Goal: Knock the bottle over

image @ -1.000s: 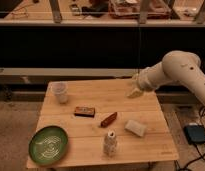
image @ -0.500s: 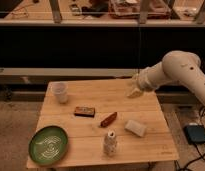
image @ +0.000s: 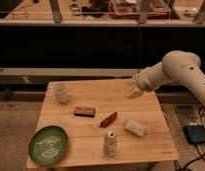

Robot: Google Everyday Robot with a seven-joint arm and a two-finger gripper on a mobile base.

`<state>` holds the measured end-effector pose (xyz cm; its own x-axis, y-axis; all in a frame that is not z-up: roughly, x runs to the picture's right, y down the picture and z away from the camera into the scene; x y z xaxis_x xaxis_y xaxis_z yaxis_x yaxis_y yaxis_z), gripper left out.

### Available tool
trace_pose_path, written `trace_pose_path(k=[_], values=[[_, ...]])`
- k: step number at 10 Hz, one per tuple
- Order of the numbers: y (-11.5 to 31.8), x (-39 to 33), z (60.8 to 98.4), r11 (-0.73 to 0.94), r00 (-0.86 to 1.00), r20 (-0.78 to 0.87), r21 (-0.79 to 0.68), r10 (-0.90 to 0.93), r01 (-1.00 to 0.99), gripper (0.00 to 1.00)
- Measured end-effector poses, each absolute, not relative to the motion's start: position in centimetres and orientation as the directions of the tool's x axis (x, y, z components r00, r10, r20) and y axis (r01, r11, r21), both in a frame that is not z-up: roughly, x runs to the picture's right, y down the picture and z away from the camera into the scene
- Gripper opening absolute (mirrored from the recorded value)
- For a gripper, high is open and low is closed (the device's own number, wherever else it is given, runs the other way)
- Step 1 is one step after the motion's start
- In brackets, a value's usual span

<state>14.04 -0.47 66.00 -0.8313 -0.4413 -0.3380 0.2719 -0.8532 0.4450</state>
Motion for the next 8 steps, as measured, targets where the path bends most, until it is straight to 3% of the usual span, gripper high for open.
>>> trace_pose_path(k=[6, 8], values=[[-0.42, 14.06, 65.97, -0.852, -0.832, -0.337, 0.449, -0.441, 0.269, 0.48], [0.08, 14.54, 65.41, -0.852, -0.849, -0.327, 0.467, -0.414, 0.236, 0.34]])
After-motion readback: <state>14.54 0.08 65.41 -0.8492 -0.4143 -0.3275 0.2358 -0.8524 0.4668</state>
